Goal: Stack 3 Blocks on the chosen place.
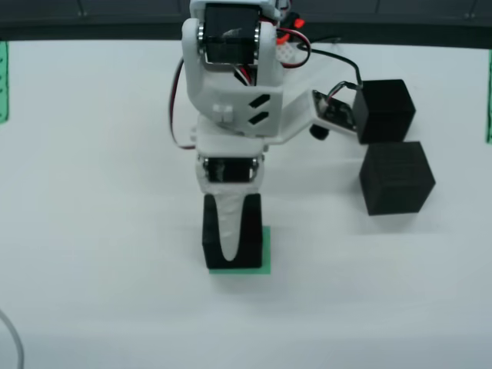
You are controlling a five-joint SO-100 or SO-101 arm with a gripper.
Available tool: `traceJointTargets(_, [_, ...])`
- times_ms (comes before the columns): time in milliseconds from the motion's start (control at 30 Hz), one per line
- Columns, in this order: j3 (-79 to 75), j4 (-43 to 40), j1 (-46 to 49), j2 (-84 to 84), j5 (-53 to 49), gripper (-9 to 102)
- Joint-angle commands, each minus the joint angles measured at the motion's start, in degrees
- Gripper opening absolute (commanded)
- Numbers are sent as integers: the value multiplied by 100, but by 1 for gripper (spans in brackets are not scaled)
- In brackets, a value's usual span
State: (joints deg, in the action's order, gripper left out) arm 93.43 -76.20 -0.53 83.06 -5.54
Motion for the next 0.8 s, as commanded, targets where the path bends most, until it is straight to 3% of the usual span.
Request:
traceJointTargets(0, [-211, -35, -18, 26, -18, 37])
traceJointTargets(200, [-343, -123, -44, 255, -387, 37])
traceJointTargets(433, [114, -422, -466, 1644, -2101, 36])
traceJointTargets(767, [1767, -923, -2654, 3296, -4737, 36])
